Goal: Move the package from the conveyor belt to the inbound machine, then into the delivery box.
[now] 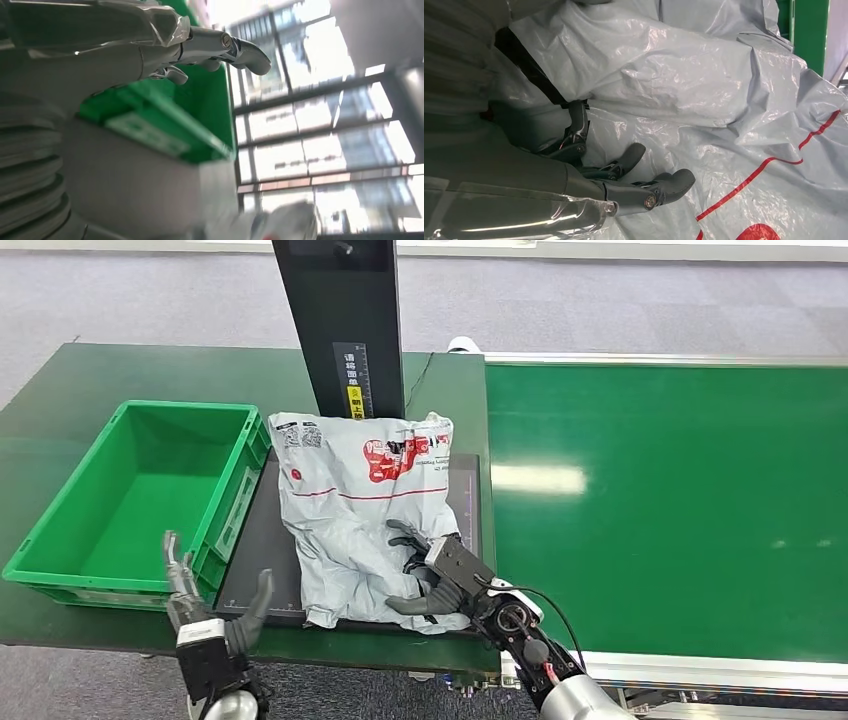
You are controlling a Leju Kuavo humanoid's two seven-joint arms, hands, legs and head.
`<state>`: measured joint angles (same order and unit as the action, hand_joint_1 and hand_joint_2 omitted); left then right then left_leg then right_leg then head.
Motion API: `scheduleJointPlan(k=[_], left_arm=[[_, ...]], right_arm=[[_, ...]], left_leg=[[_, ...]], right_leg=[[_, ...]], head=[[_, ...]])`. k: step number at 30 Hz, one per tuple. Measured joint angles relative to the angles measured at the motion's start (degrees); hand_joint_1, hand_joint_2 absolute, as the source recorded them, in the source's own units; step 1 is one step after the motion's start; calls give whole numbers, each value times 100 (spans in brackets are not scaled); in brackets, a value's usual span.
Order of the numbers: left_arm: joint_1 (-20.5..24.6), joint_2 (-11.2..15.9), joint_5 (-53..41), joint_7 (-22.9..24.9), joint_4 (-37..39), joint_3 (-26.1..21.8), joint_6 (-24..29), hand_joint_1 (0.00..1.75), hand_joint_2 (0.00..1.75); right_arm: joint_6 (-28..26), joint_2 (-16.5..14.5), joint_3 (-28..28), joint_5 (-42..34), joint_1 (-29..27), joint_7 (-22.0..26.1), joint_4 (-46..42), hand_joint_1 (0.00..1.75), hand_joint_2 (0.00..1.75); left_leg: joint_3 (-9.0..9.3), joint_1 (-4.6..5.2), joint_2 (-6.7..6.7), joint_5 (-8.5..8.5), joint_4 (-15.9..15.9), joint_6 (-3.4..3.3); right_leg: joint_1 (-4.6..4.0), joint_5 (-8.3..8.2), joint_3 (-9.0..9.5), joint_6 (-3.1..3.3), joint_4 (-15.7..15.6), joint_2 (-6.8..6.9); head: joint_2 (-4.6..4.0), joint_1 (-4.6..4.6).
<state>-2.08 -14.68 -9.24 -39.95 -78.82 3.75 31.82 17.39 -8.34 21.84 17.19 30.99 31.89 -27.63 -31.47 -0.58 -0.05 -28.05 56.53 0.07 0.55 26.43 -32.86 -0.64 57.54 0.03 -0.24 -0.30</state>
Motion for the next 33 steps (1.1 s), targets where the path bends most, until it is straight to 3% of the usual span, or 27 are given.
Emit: scheduleJointPlan(k=[7, 11, 14, 21, 27, 33], left_arm=[[-136, 159, 105, -11, -806, -32, 364, 0, 175], [-106, 212, 7, -11, -880, 134, 345, 0, 175], [-25, 237, -127, -11, -805, 337, 305, 0, 175], [111, 253, -417, -11, -598, 648, 247, 0, 175], [67, 255, -644, -11, -613, 708, 236, 0, 175], [49, 252, -1085, 34, -674, 786, 191, 0, 175]], right_arm=[[-161, -9, -1, -111, -18, 77, 0, 0, 175], [-307, -31, -102, -578, -132, 529, -121, 0, 175], [-118, -49, -389, -1377, -378, 775, -660, 0, 175], [523, -198, -1285, -2874, -983, 826, -2522, 0, 175], [821, -372, -1750, -3229, -1427, 826, -3694, 0, 175], [955, -474, -2000, -3469, -1561, 823, -4107, 0, 175]], left_leg=[[4, 1, 1, 0, 0, 0], [1, 1, 2, 1, 1, 0], [-4, 1, 3, 1, 1, 0], [-17, 1, 4, -1, 1, 1], [-20, 1, 2, -2, 0, 2], [-17, 1, 2, -1, 1, 2]], right_leg=[[2, 0, 4, -1, 0, 1], [2, -1, 2, -1, -1, 2], [2, -2, -3, -1, 0, 1], [1, -2, -17, 0, 0, 1], [1, -1, -21, 0, 0, 0], [1, -2, -21, 0, -1, 0]], head=[[0, -1], [0, 0], [0, -1], [0, 0], [0, -1], [0, -1]])
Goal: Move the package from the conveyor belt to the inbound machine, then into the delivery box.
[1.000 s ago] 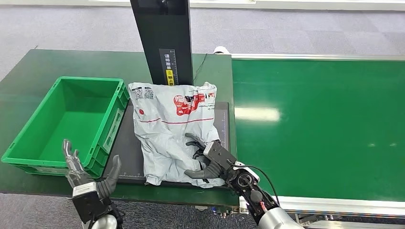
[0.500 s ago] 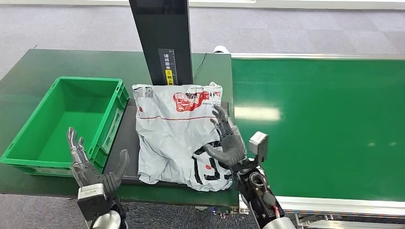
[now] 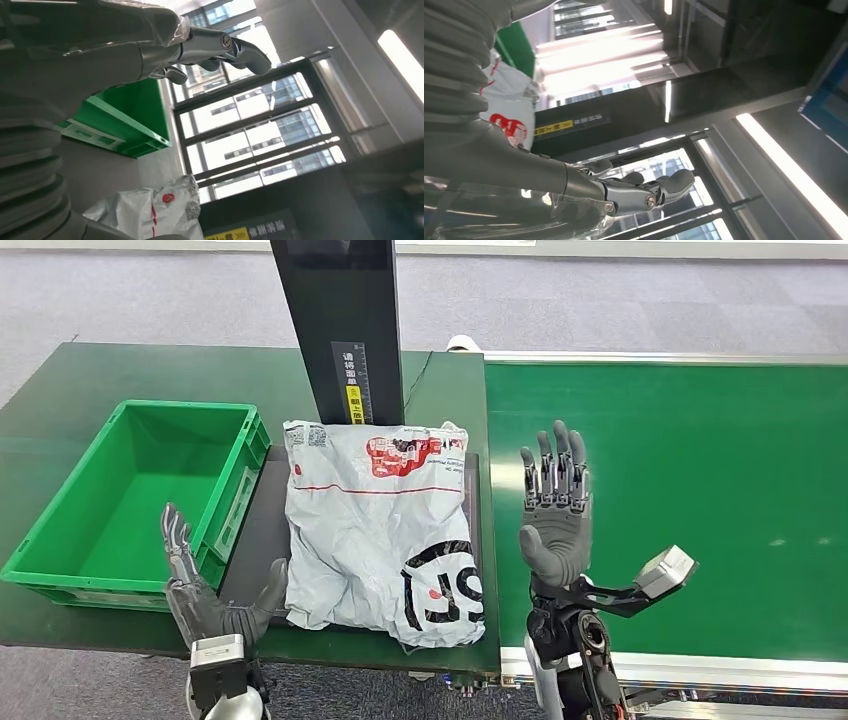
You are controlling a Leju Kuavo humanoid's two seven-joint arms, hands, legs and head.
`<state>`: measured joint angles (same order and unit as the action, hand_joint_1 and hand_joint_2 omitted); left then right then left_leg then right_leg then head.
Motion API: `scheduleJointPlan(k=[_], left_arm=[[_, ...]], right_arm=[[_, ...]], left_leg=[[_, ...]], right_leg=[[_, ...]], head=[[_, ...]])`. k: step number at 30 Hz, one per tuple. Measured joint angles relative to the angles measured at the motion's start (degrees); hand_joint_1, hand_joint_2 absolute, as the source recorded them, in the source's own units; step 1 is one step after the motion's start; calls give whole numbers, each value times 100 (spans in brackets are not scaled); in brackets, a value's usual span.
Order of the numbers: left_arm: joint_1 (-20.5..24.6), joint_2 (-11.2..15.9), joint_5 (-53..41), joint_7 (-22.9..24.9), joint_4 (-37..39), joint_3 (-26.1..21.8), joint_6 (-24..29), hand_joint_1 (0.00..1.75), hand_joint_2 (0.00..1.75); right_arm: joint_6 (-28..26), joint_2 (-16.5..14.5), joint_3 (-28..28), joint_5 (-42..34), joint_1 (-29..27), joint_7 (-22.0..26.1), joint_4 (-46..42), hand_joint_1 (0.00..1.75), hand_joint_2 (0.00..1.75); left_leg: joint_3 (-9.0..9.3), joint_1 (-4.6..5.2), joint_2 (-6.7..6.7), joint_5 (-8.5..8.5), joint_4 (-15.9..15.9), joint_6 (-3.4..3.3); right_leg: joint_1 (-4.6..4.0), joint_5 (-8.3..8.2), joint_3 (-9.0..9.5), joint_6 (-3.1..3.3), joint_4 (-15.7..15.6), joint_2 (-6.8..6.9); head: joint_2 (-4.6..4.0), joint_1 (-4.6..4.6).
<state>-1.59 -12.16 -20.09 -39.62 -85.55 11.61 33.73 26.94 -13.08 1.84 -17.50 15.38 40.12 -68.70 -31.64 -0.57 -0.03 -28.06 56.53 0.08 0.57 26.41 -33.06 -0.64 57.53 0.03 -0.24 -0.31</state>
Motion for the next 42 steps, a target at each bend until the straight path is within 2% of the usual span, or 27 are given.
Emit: scheduleJointPlan(k=[2, 5, 8, 11, 18, 24, 28, 38, 42], left_arm=[[86, -4, -587, 195, 27, 131, -87, 0, 175], [438, -17, -1964, 871, 296, 475, -252, 0, 175], [970, -56, -3201, 1607, 899, 847, -273, 0, 175], [1487, -73, -3814, 2004, 1660, 1072, -201, 0, 175], [2470, -54, -4383, 2298, 3587, 1248, -212, 0, 175], [3021, 61, -4536, 2462, 4946, 1313, -499, 0, 175], [3319, 192, -4631, 2640, 5408, 1353, -689, 0, 175], [4022, 508, -5036, 3120, 5807, 1545, -1753, 0, 175], [4192, 551, -5048, 3069, 5856, 1598, -1925, 164, 175]], right_arm=[[81, -37, -136, -253, -7, -17, -67, 0, 175], [156, -88, -364, -681, -30, -133, -162, 0, 175], [177, -148, -533, -951, -112, -262, -277, 0, 175], [184, -214, -605, -1031, -237, -310, -458, 0, 175], [132, -261, -663, -1128, -449, -338, -769, 0, 175], [142, -257, -714, -1202, -682, -334, -958, 0, 175], [167, -249, -761, -1270, -825, -334, -1018, 0, 175], [283, -178, -896, -1400, -941, -313, -974, 0, 175], [329, -167, -968, -1432, -957, -311, -956, 0, 175]], left_leg=[[0, 0, 1, 1, 1, 0], [1, 2, 3, 1, 1, -1], [2, 3, 2, 1, 2, -2], [3, 2, 0, 1, 2, -1], [-1, 0, -1, 1, 1, -1], [-2, 1, -2, 1, 1, -1], [0, 1, -2, 1, 0, -1], [27, -1, -4, 12, -3, 9], [29, -1, -6, 19, -3, 10]], right_leg=[[1, 0, 0, 0, 0, 2], [3, -1, 2, -1, -1, 3], [4, -4, 3, -2, -1, 1], [3, -5, 1, -1, -1, -1], [0, -4, -2, 0, 0, -1], [1, -4, -2, 0, 0, -2], [1, -4, 2, 0, 0, -2], [-1, -13, 29, 12, 0, -2], [-1, -22, 28, 14, 0, -3]], head=[[0, 0], [0, 1], [0, -1], [0, 1], [0, 0], [0, 0], [0, -1], [0, -1], [0, 0]])
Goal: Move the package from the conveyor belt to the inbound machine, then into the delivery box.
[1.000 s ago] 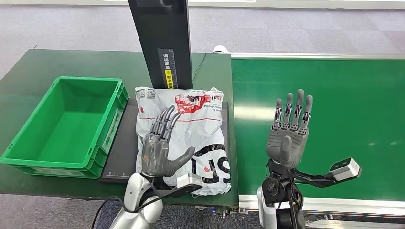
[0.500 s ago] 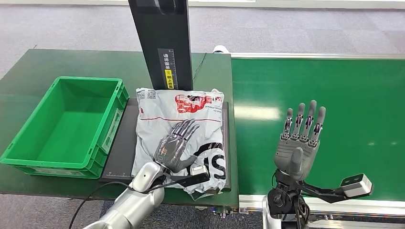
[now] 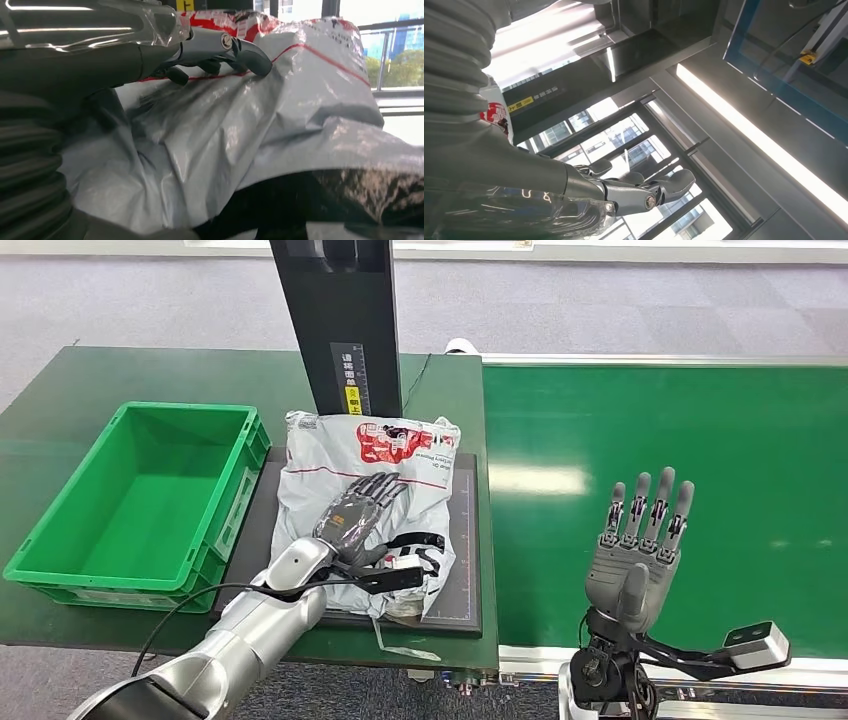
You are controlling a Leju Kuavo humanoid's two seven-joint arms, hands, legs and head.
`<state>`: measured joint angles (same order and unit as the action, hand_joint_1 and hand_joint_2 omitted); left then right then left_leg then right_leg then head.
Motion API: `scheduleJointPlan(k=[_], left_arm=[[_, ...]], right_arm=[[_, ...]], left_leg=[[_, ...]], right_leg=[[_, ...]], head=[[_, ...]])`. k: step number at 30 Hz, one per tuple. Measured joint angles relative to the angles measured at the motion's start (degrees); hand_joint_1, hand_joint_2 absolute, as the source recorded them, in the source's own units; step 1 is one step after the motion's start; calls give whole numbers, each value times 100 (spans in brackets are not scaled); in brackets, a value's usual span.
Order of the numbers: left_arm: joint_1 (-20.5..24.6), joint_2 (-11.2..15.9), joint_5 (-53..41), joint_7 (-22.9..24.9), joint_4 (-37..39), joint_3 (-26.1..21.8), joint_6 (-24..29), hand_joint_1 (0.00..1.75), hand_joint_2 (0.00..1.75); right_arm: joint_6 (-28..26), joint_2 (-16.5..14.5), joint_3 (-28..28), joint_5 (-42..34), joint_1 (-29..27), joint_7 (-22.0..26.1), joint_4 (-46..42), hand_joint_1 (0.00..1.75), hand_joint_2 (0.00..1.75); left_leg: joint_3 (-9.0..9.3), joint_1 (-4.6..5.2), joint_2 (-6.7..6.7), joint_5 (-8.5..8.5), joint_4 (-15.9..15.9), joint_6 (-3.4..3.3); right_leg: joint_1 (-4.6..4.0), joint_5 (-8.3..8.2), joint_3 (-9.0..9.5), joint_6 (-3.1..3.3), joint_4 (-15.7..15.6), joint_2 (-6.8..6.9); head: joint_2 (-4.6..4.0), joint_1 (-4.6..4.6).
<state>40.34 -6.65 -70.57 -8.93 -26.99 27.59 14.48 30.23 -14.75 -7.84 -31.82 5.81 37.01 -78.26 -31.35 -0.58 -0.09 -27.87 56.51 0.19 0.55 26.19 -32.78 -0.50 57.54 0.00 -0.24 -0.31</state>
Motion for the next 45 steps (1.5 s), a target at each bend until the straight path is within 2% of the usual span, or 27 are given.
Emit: scheduleJointPlan(k=[3, 11, 17, 20, 26, 30, 38, 45], left_arm=[[27, 11, 125, -167, 17, 4, 70, 175, 175], [35, 8, 880, -884, -74, -51, 520, 175, 175], [-318, 1, 1665, -1494, -703, -220, 904, 175, 175], [-752, 23, 2564, -2008, -1501, -374, 1020, 175, 175], [-1664, 151, 4020, -2691, -3460, -691, 1233, 175, 175], [-2197, 256, 4566, -2900, -4748, -950, 1358, 175, 175], [-2614, 424, 5392, -3088, -6513, -1715, 1505, 175, 175], [-2732, 662, 5530, -3039, -7263, -2448, 1447, 175, 175]], right_arm=[[1, -1, -44, -3, -39, -21, -6, 0, 175], [1, -2, -102, 10, -143, -69, -18, 0, 175], [2, -2, -132, 40, -157, -78, -16, 0, 175], [-37, -2, -156, 74, -197, -76, -16, 0, 175], [-188, 0, -223, 134, -318, -57, -21, 0, 175], [-235, -3, -261, 161, -444, -45, -68, 0, 175], [-339, -44, -314, 202, -517, -140, -158, 0, 175], [-341, -55, -320, 203, -517, -161, -178, 0, 175]], left_leg=[[-2, 0, 1, 3, 0, 0], [-24, 1, 2, 3, 1, 1], [-40, 1, 2, 1, 1, 0], [-46, 1, 0, -1, 1, 3], [-55, 0, -1, -3, 1, 4], [-60, 0, 1, -3, 1, 4], [-58, -1, 1, -2, 1, 4], [-58, -1, 1, -2, 0, 5]], right_leg=[[0, -2, -3, -1, 0, 0], [0, -2, -22, -2, 1, 1], [1, -1, -39, -2, 1, 0], [1, -1, -46, -2, 1, -2], [-1, 2, -54, -4, 1, -3], [0, 4, -56, -5, 1, -1], [-1, 4, -54, -5, 1, -2], [-1, 5, -56, -4, 1, -2]], head=[[0, 1], [0, 0], [0, 0], [0, 1], [0, -1], [0, 1], [0, 1], [0, 0]])
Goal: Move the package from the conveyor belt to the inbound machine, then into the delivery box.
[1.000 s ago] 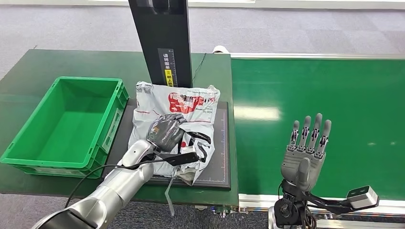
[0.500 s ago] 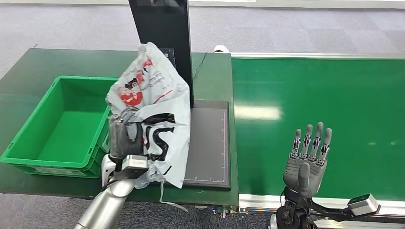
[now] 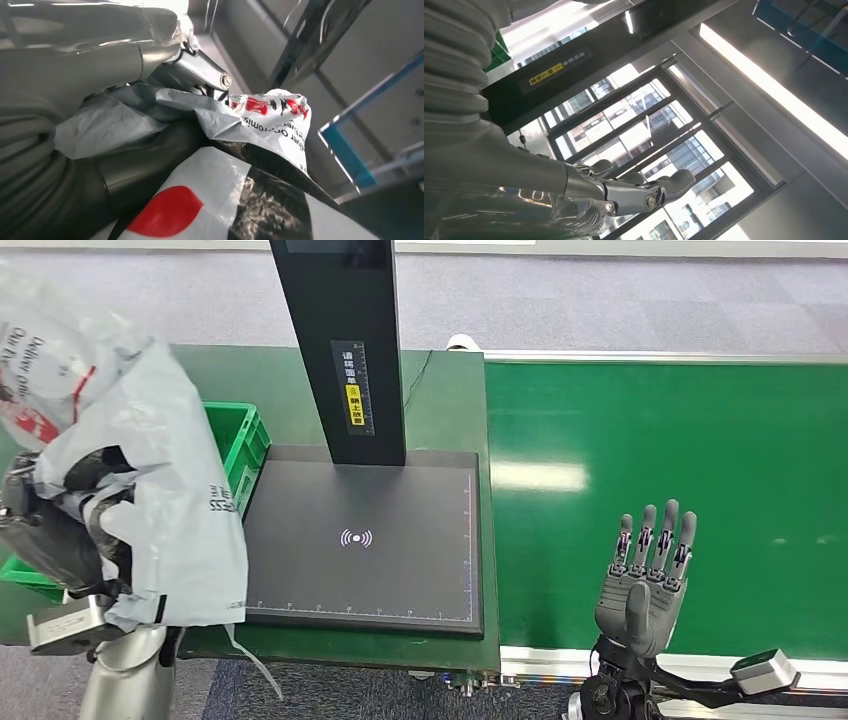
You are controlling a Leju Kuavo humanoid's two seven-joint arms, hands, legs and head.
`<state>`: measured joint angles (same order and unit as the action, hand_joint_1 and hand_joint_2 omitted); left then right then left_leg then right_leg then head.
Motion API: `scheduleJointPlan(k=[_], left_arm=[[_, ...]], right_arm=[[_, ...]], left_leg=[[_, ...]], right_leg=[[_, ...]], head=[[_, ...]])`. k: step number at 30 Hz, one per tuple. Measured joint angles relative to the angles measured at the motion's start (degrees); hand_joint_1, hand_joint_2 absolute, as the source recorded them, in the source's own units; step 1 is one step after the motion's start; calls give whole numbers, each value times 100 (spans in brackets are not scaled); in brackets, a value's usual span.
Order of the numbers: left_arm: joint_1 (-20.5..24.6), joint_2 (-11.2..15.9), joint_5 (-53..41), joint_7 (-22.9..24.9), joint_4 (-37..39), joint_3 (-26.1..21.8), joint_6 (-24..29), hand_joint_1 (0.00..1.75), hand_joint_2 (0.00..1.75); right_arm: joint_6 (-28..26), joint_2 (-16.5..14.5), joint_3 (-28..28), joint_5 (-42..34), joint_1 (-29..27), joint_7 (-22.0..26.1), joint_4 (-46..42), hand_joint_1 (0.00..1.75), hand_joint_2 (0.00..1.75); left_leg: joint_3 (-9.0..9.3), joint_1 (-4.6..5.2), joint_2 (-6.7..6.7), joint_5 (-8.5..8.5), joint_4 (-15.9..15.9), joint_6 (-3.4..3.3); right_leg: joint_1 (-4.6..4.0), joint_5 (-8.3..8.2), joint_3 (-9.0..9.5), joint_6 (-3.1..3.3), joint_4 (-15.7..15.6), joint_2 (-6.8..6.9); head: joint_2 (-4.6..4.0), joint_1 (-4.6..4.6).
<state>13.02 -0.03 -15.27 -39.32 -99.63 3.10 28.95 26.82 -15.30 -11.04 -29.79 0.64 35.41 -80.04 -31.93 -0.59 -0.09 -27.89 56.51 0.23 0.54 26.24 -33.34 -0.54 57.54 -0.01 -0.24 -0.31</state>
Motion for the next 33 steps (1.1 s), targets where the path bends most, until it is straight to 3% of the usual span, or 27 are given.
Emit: scheduleJointPlan(k=[5, 7, 9, 12, 19, 25, 33], left_arm=[[65, 143, -79, 192, -138, -390, -181, 175, 175], [218, 273, -385, 689, -63, -463, -531, 175, 175], [584, 518, -832, 1401, 257, -533, -1261, 175, 175], [1365, 912, -1553, 2045, 1287, -640, -2166, 175, 175], [3531, 1481, -3189, 2979, 4819, -583, -2623, 175, 175], [4634, 1495, -3959, 3844, 6641, -250, -2806, 175, 175], [5052, 1347, -4150, 4156, 7471, -80, -2937, 175, 175]], right_arm=[[5, -2, -2, -2, -1, 0, -31, 0, 175], [15, -2, -2, -2, 0, -1, -31, 0, 175], [30, -2, -4, -3, 2, -3, -30, 0, 175], [79, 1, -7, 2, 16, -7, -12, 0, 175], [129, 7, 2, 69, 279, -48, 267, 0, 175], [119, 7, 34, 73, 376, -57, 427, 0, 175], [122, 7, 33, 55, 332, -91, 431, 0, 175]], left_leg=[[2, 0, 0, 0, 0, 0], [2, 0, 3, 1, 0, 0], [2, 0, 5, 6, 0, 1], [1, -5, -2, 17, 0, 11], [-4, -14, -7, 33, 0, 16], [-22, -12, -1, 33, 2, 16], [-36, -12, -3, 32, 2, 16]], right_leg=[[0, 0, -1, 0, 0, 1], [0, 0, -2, 0, 0, 3], [0, -2, -1, 2, 0, 4], [-5, -15, -6, 16, 2, 0], [-14, -29, -15, 22, 6, -3], [-12, -28, -29, 22, 7, -1], [-12, -29, -45, 22, 5, -2]], head=[[0, -1], [0, -4], [0, -6], [0, -5], [0, -3], [0, -3], [0, -2]])
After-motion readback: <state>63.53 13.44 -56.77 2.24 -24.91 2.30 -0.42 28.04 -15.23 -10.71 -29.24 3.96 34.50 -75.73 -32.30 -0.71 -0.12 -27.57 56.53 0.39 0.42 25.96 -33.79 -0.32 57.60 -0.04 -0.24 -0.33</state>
